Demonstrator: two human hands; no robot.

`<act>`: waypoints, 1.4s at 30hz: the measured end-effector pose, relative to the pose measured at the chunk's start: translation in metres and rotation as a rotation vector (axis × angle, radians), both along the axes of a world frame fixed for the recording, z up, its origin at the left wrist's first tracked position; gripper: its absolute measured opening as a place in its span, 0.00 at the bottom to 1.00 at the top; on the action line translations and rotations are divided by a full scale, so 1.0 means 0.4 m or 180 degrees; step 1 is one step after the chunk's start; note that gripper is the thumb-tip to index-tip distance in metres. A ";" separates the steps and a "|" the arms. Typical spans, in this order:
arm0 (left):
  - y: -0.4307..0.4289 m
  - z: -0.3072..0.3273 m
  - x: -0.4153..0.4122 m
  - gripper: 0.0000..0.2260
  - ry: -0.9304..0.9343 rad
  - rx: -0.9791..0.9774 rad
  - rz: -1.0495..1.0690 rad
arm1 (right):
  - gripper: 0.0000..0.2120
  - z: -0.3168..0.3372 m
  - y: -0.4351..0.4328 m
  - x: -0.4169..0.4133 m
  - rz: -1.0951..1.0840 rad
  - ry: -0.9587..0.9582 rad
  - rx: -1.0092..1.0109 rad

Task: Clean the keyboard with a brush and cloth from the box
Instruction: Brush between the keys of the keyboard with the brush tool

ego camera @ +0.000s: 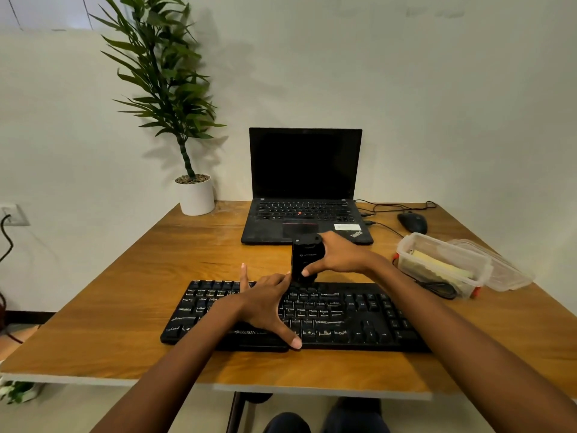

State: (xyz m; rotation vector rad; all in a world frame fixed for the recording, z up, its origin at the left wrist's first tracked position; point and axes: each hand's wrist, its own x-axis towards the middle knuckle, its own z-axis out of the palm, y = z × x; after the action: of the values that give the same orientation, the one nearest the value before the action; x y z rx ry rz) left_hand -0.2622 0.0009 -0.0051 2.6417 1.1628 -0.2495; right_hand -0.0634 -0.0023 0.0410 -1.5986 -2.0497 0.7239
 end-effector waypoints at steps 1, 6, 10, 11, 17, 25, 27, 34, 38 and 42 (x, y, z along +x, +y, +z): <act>0.000 0.000 0.000 0.57 0.0007 -0.0006 0.0000 | 0.22 0.000 -0.002 0.004 0.0011 -0.0042 -0.0067; -0.002 0.001 -0.001 0.57 0.0027 0.0009 0.0005 | 0.21 0.003 0.000 0.009 0.0002 0.0111 -0.0137; -0.007 0.003 -0.003 0.57 0.0015 0.0001 0.0046 | 0.19 0.006 0.002 0.001 0.0059 -0.0185 -0.0217; -0.008 0.003 -0.004 0.57 0.0012 -0.0005 0.0047 | 0.19 0.009 0.003 -0.003 0.0041 -0.0216 -0.0158; -0.002 0.001 -0.019 0.65 0.0089 -0.0027 -0.0033 | 0.19 0.014 0.014 -0.015 0.0088 -0.0396 -0.0231; 0.032 0.024 -0.104 0.72 0.0353 -0.0219 0.0038 | 0.20 0.005 0.011 0.007 0.0010 -0.0021 -0.0290; 0.038 0.029 -0.128 0.71 0.0451 -0.0323 0.0080 | 0.21 -0.001 0.010 0.007 -0.0037 0.0216 -0.0344; 0.036 0.039 -0.127 0.69 0.0536 -0.0309 0.0102 | 0.22 -0.019 0.022 -0.009 -0.0155 0.0485 -0.0302; 0.035 0.046 -0.120 0.68 0.0627 -0.0253 0.0131 | 0.23 -0.025 0.027 -0.014 -0.0188 0.0474 -0.0237; 0.023 0.057 -0.113 0.58 0.0594 -0.0143 0.0197 | 0.20 -0.029 0.026 -0.016 -0.0090 0.0652 -0.0395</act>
State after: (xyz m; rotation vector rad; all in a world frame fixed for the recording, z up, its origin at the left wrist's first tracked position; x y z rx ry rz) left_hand -0.3073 0.0102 0.0175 2.5831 1.2769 -0.5135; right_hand -0.0696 0.0082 0.0294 -1.5452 -1.8640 0.9785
